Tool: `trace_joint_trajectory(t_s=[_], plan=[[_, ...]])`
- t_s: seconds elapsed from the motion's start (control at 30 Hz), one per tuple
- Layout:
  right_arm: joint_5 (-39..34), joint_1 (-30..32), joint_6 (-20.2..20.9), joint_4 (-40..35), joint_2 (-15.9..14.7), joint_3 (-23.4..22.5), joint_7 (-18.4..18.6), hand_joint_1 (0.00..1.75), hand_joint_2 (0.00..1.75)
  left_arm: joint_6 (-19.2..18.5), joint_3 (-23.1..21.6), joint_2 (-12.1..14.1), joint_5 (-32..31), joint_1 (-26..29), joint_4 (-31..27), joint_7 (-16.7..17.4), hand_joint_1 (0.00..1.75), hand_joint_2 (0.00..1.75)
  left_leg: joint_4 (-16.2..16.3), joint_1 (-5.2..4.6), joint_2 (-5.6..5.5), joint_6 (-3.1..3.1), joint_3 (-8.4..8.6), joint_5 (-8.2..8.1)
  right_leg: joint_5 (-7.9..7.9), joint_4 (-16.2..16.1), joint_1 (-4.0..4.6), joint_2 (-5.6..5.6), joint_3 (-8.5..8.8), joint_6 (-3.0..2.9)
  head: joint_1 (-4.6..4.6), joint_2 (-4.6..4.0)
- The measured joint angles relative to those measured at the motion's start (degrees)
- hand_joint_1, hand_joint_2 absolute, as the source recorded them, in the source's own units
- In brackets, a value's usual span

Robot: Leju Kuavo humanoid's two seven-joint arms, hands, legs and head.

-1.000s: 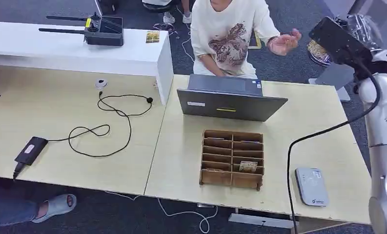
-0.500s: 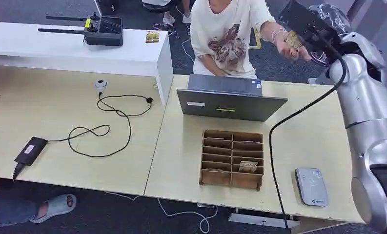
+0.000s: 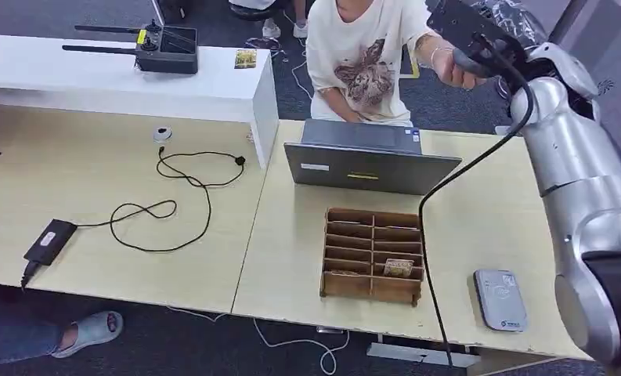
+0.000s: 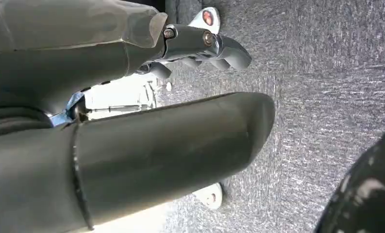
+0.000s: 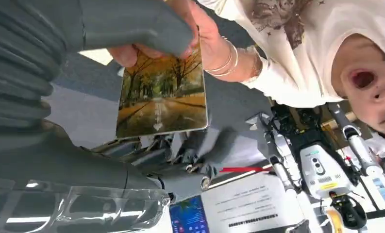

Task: Pass the card to the sensor for recognition and then transmit it.

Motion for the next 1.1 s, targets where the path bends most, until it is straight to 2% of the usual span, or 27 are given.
trace_joint_trajectory(t_s=[0.17,0.33,0.47,0.6,0.73,0.87,1.03,1.1], plan=[[-1.22,0.13,-1.88,-0.02,-0.02,0.00,-2.36,0.00,1.75,-0.06,0.00,-0.02,0.02,0.00,0.00,0.00,0.00,0.00,0.01,-0.01,0.03,0.00,0.00,-0.01,0.00,-0.03,-0.01,0.03,-0.03,0.00,0.00,0.00],[-4.76,1.54,-5.94,-1.42,-0.63,-1.20,-6.24,0.00,1.75,0.35,0.00,-0.04,0.02,0.00,0.00,0.00,0.00,0.00,0.02,0.00,0.02,0.00,0.01,-0.01,0.00,-0.04,0.00,0.02,-0.05,0.00,0.00,0.00],[-11.50,4.03,-8.37,-4.63,-2.64,-4.06,-9.76,0.00,1.75,0.64,0.00,-0.11,0.02,0.14,0.00,0.13,0.00,0.00,0.03,0.00,-0.07,0.00,-0.01,-0.01,0.00,-0.04,0.00,-0.06,-0.03,0.00,0.00,0.00],[-20.40,8.47,-8.17,-10.68,-5.55,-9.02,-12.06,0.00,1.75,0.77,0.00,-0.11,0.04,0.17,0.00,0.48,0.00,0.00,0.04,-0.01,-0.10,0.01,-0.02,-0.02,0.00,-0.08,-0.01,-0.06,0.00,0.01,0.00,0.02],[-26.33,14.82,-9.74,-18.83,-7.93,-13.96,-11.19,0.00,1.75,0.79,0.00,-0.24,0.07,0.18,0.00,1.33,0.00,0.00,0.04,-0.01,-0.09,0.05,-0.03,-0.06,0.00,-0.10,-0.01,-0.06,0.00,0.02,0.02,0.00],[-29.16,20.04,-10.71,-24.77,-9.12,-17.16,-10.40,0.00,1.75,0.81,0.02,-0.35,0.11,0.15,0.00,1.88,0.00,0.00,0.04,-0.01,0.02,0.05,0.00,-0.08,0.00,-0.10,0.00,0.02,-0.04,0.01,0.00,0.02],[-35.02,28.19,-9.61,-33.23,-10.32,-19.69,-9.86,0.00,1.75,0.72,0.11,-0.59,0.28,0.19,0.00,2.47,0.00,0.00,0.02,0.02,-0.06,0.05,0.03,-0.08,-0.03,-0.11,0.02,-0.02,-0.04,0.02,-0.02,0.00],[-37.62,34.00,-8.78,-38.74,-11.11,-21.18,-9.92,0.00,1.75,0.68,0.46,-0.81,0.44,0.13,0.00,3.06,0.00,0.00,0.02,0.08,-0.18,0.06,0.02,-0.09,-0.10,-0.12,0.08,-0.17,0.10,0.07,0.02,0.02]])
